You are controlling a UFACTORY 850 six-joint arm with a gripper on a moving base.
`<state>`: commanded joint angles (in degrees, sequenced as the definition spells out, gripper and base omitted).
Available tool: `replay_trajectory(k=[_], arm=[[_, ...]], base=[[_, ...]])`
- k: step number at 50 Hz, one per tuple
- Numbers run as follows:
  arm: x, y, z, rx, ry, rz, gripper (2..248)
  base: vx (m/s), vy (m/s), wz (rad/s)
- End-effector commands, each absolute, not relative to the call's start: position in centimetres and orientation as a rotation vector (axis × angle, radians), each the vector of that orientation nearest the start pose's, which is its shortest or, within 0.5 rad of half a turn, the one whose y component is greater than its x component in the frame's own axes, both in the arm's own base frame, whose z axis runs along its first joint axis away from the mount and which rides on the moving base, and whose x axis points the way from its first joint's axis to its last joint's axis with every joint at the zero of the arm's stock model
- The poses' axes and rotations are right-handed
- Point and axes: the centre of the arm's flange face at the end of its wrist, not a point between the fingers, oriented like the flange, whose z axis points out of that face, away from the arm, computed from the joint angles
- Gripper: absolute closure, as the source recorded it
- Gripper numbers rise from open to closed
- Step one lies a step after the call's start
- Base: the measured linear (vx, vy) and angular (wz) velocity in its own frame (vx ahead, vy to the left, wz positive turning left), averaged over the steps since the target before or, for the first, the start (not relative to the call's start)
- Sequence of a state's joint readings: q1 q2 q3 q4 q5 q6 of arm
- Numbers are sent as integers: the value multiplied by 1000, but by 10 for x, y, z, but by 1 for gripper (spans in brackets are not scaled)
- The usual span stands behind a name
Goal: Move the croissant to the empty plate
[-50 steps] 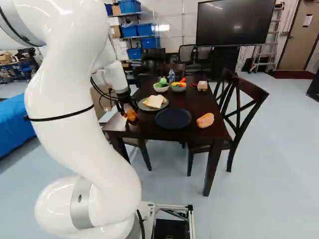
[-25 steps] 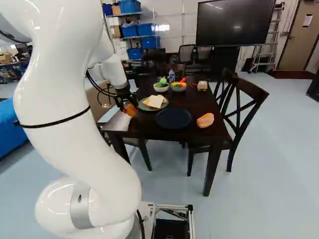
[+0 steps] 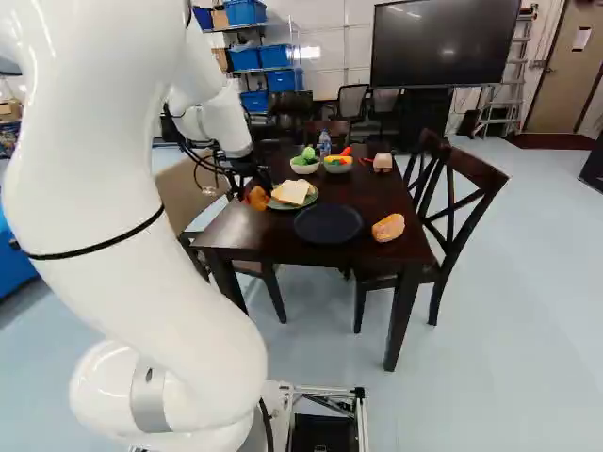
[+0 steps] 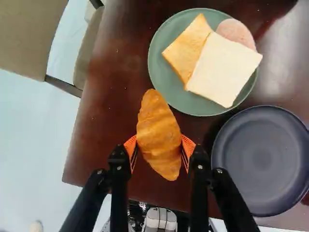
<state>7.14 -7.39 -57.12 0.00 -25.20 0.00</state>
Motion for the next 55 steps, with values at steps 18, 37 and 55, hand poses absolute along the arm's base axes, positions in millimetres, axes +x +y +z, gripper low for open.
replay_trajectory(k=[18, 37, 55], arm=[[510, 31, 525, -3043, -92, -718, 120], [510, -3, 525, -3059, 10, -721, 120], [500, -36, 525, -3072, 110, -721, 120]], base=[[0, 0, 0], [0, 0, 0], [0, 0, 0]])
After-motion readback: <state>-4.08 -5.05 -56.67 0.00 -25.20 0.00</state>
